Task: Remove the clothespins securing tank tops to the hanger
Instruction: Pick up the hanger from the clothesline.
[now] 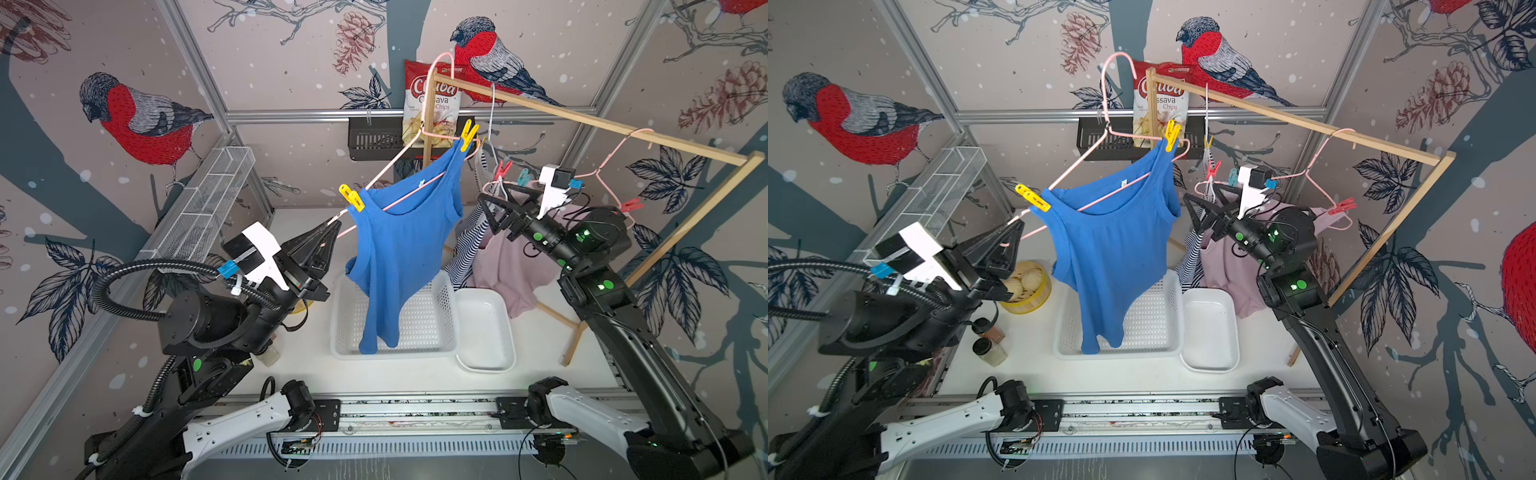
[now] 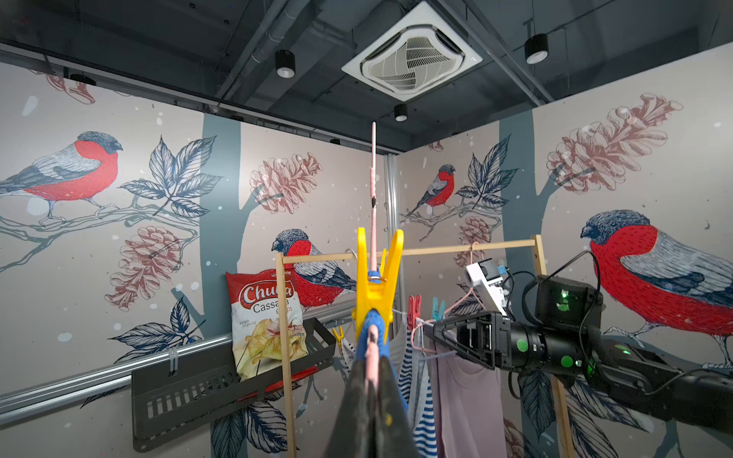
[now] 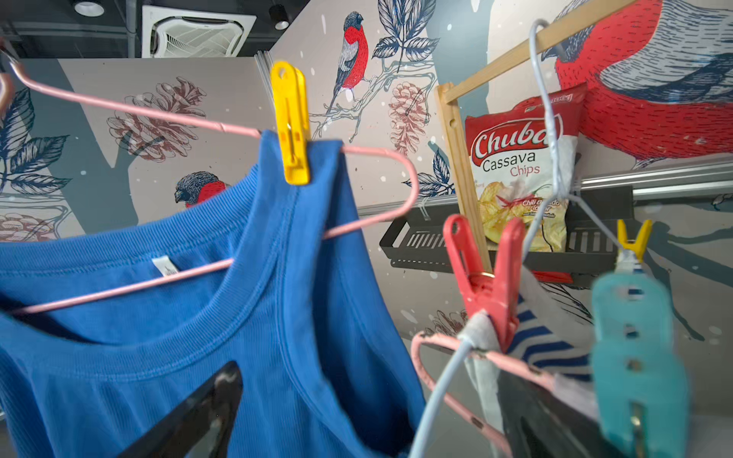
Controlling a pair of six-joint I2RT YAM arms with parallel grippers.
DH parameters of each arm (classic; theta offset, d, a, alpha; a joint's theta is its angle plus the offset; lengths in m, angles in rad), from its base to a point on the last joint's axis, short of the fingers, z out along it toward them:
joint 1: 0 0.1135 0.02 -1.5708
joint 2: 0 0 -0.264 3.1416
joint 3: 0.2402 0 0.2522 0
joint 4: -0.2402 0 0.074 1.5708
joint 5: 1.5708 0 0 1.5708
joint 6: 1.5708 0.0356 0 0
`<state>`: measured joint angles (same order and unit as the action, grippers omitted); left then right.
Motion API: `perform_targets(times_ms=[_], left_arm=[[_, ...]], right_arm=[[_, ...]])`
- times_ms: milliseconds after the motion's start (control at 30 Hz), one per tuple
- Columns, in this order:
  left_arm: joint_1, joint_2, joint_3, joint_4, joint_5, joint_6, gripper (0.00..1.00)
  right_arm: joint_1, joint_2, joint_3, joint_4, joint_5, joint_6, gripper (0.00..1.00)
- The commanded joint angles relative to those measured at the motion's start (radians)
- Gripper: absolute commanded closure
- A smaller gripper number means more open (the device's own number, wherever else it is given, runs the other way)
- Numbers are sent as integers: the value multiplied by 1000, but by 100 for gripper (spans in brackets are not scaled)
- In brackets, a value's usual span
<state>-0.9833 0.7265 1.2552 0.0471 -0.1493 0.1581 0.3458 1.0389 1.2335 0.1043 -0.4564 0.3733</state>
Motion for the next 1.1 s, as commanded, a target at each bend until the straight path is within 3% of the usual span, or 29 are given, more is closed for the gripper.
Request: perform_targets(times_ms=[0, 167, 267, 433, 633, 800, 933, 1067], left_arm=[[4, 18, 10, 26, 26, 32, 100], [37, 83, 11, 48, 123, 8, 100], [112, 107, -16, 105, 225, -50, 100], [379, 128, -64, 188, 440, -224, 100], [687, 65, -214, 411, 671, -451, 100], [779, 57, -296, 509, 843, -491, 100], [857, 96, -359, 673, 976, -599, 100], [909, 95, -396, 721, 1014, -611, 100]], right_arm=[[-3, 18, 29, 71, -114, 28, 0], [9, 11, 9, 37, -77, -5, 0], [9, -29, -57, 19, -26, -22, 0], [8, -115, -167, -58, 75, -62, 0], [4, -210, -265, -154, 179, -101, 0], [8, -327, -364, -104, 113, -180, 0], [7, -370, -397, -113, 90, -228, 0], [8, -364, -396, -118, -36, -246, 0]])
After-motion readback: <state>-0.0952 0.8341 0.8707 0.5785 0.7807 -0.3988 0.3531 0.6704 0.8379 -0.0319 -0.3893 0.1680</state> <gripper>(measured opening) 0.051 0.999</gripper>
